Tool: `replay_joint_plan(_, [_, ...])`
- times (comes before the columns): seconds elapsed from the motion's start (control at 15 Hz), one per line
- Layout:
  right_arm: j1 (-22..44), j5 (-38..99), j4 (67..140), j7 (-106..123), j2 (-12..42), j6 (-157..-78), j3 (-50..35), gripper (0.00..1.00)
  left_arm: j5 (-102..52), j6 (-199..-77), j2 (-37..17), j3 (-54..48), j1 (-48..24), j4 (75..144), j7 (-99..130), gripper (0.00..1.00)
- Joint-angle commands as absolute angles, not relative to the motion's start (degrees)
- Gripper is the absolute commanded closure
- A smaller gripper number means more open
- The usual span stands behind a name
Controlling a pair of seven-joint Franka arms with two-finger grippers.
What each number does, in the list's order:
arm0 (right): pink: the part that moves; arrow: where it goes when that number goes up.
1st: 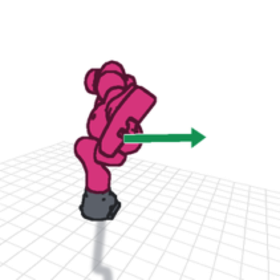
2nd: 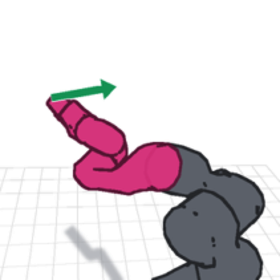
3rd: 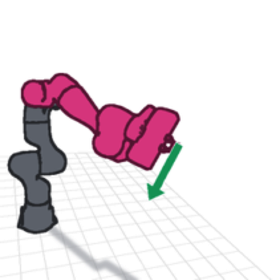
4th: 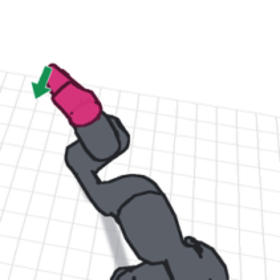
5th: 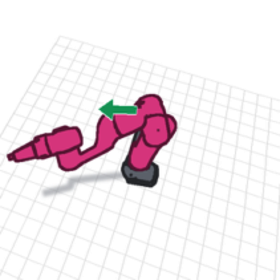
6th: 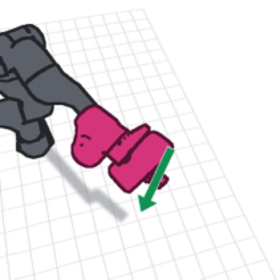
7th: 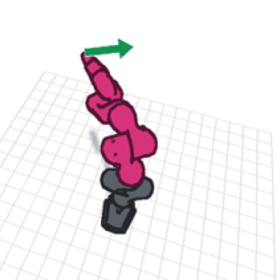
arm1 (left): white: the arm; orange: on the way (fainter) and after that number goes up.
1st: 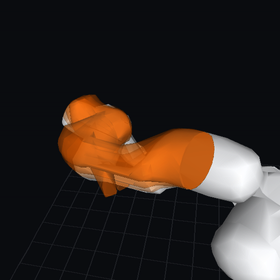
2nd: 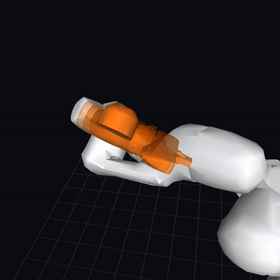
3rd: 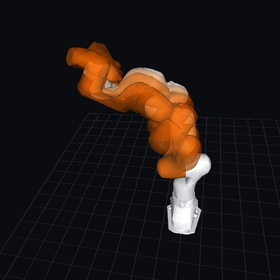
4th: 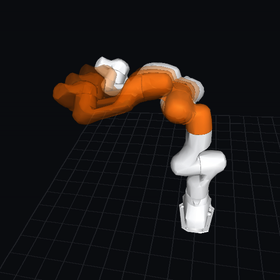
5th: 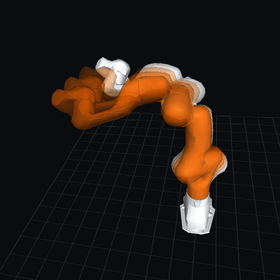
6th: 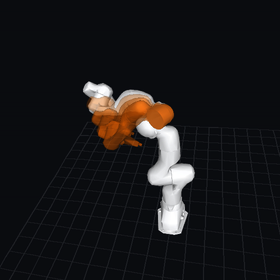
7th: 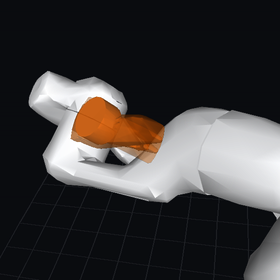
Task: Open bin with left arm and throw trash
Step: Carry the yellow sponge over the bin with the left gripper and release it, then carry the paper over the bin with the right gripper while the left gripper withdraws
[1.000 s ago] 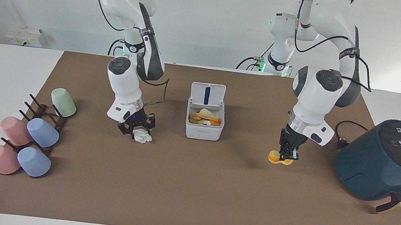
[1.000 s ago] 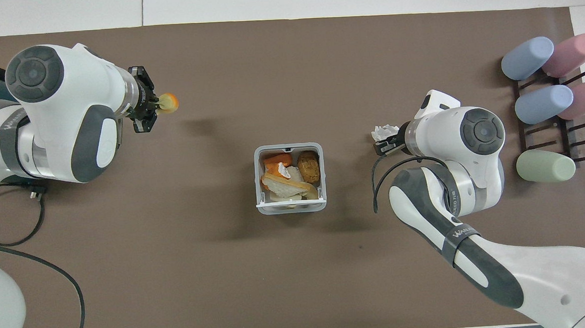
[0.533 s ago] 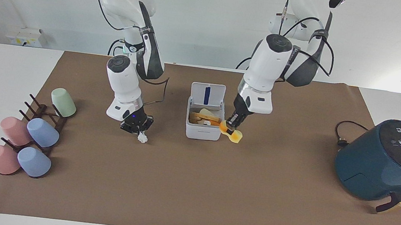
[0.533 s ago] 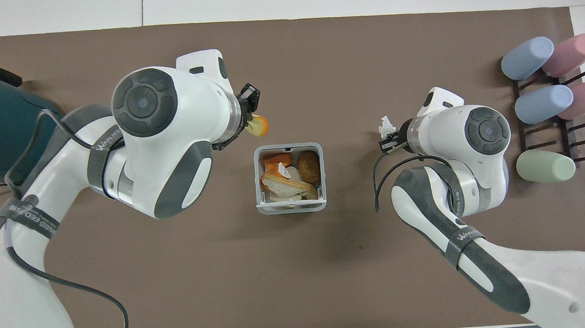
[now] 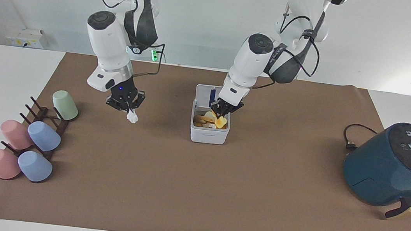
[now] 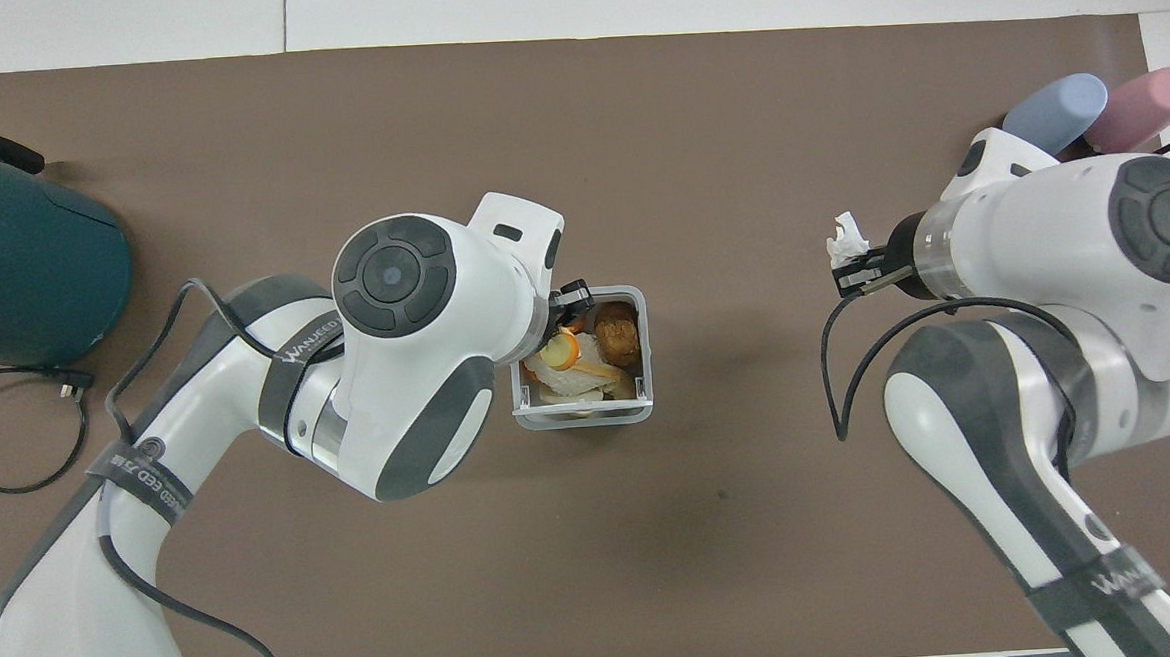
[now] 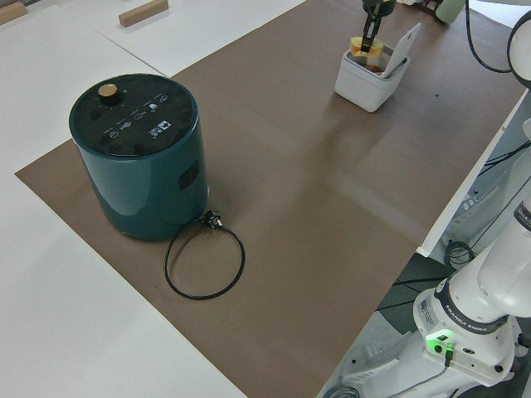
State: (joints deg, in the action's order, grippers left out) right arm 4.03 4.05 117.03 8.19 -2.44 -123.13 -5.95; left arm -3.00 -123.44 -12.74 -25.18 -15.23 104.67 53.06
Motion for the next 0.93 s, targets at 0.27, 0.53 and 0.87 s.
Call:
replay_joint_plan(0.27, [2.3, 3.0, 108.2, 2.4, -3.3, -108.1, -6.2, 1.0, -4.2, -128.8, -13.2, -24.4, -16.3, 107.7, 50.5, 1.0])
replay_joint_plan(0.53, [1.3, 3.0, 108.5, 2.2, -3.4, -107.7, -6.3, 1.0, -4.3, -131.3, -13.4, -24.3, -16.0, 108.6, 50.5, 1.0])
replay_joint_plan(0.87, [2.1, 3.0, 108.5, -1.6, -3.5, -108.5, -6.9, 1.0, -4.2, -130.7, -13.4, -24.3, -15.8, 108.5, 50.8, 0.0])
